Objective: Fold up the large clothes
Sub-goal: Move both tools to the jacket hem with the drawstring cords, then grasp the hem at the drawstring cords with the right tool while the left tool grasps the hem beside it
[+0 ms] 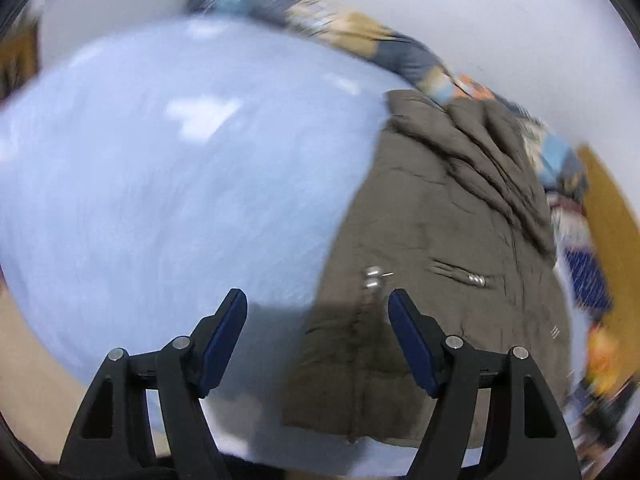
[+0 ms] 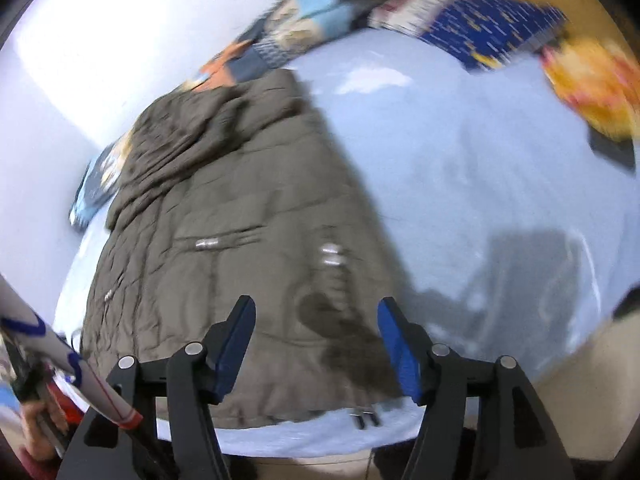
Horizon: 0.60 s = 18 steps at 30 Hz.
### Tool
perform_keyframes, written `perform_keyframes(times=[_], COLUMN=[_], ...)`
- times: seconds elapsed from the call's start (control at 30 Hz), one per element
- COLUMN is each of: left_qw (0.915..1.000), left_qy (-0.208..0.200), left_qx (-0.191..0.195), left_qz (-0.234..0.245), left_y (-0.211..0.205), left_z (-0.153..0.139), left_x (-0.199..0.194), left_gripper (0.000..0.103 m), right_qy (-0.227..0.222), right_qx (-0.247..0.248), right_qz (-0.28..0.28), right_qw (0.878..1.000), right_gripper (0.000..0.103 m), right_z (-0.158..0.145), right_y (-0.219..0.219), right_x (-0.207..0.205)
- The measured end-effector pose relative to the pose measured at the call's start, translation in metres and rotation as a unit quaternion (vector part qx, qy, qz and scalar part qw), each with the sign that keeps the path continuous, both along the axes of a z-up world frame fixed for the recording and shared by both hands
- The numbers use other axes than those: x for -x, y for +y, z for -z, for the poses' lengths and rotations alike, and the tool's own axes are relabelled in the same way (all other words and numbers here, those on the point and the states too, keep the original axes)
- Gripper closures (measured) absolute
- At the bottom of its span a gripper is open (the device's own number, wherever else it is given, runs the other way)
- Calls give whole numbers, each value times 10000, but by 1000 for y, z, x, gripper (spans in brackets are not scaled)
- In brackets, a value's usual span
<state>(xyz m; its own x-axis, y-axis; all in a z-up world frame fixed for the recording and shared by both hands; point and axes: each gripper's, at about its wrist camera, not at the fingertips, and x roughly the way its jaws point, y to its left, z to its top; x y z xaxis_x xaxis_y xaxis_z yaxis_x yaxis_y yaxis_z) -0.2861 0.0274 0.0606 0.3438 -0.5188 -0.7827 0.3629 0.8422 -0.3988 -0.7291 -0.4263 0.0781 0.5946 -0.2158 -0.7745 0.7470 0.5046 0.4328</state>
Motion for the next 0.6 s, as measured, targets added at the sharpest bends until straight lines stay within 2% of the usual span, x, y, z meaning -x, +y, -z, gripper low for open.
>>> perform_keyframes(times=[0.07,0.13,0.2,0.3,0.4,0.5,0.6], left_qw=[9978,9914,9862,9862,9865,9865,9887], left_qy=[533,1042,1306,1295,1245,1260,1171], left_qx=[356,739,982,1012,1049,1035,932], left_qz=[-172,-277,-276,-219,-199,-155,-100], left_y=[12,18,17,11,5,-2,-12], left_z=[19,34,43,44,44,46,47], left_x=[-4,-7,-3,7,20,32,37], left_gripper=[31,31,31,31,31,31,31], right_qy=[-191,-402,-487,-550,-414,-568,-635], right_qx=[-404,-718,-883,-1020,-1025,-1288,-1430], right_qz=[203,363,391,391,571,863,858], right_qw=[9988,9959,9941,9925,9922,9863,9840], right_gripper=[35,35,33,32,32,32,32], right_z=[12,21,26,30,33,43,49], right_y=[-11,-18,-20,-22,-24,-32,-34], right_x=[11,19,18,18,24,38,40])
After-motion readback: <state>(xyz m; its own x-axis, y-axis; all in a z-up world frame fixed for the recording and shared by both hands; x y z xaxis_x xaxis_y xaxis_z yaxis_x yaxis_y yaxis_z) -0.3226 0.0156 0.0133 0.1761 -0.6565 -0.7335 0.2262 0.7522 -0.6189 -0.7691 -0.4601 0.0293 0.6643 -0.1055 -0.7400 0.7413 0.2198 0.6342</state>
